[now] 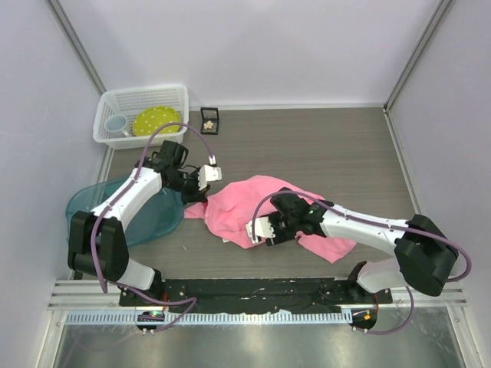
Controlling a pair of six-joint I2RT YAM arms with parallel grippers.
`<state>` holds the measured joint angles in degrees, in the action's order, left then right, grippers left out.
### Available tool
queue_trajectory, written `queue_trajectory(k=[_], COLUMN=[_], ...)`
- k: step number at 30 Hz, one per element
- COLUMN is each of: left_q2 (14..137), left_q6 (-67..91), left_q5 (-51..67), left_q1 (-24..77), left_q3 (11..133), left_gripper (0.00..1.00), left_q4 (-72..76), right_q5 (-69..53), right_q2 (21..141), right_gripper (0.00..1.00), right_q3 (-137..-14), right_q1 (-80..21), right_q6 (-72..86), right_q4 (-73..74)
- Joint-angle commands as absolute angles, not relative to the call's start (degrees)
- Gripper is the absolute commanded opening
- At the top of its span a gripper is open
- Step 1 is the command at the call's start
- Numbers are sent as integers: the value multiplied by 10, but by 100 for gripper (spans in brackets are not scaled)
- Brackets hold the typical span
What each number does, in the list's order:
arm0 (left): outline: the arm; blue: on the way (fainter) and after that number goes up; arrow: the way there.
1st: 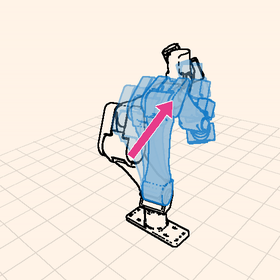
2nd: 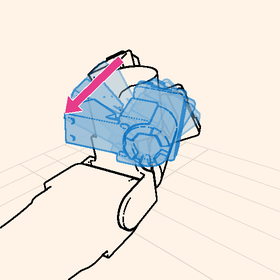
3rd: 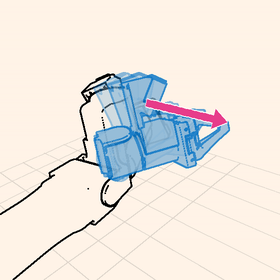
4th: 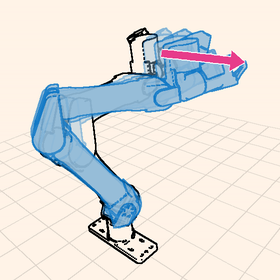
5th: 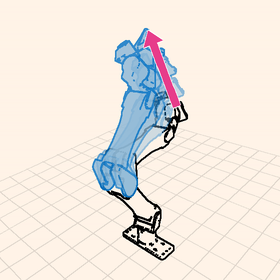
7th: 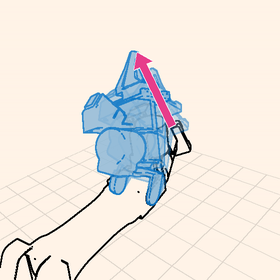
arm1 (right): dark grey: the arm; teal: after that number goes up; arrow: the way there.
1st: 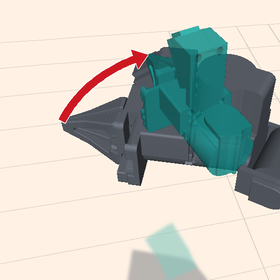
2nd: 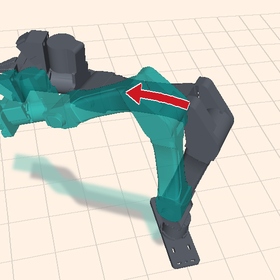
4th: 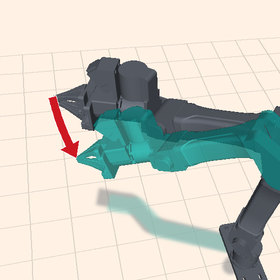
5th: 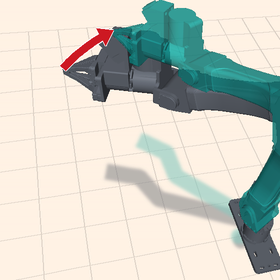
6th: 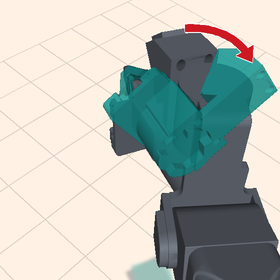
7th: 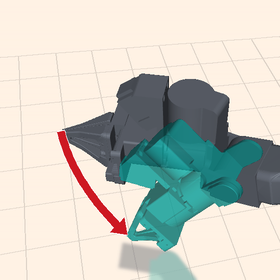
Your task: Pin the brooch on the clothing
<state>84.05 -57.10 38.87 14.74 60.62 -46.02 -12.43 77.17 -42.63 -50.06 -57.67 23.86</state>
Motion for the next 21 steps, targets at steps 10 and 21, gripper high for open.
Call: queue_trajectory(k=[10,21], left_q2=[856,868], left_q6=[-477,-384], left_q5=[422,448], left_q1=[129,187], left_q3=[669,780], left_gripper=[0,0], left_q4=[-437,-496], right_q5=[-42,-173], right_q2=[733,644], right_gripper=[1,1], right_q3=[-483,-613], right_q1=[-459,-135], right_q6=[-524,-411], right_q4=[213,308])
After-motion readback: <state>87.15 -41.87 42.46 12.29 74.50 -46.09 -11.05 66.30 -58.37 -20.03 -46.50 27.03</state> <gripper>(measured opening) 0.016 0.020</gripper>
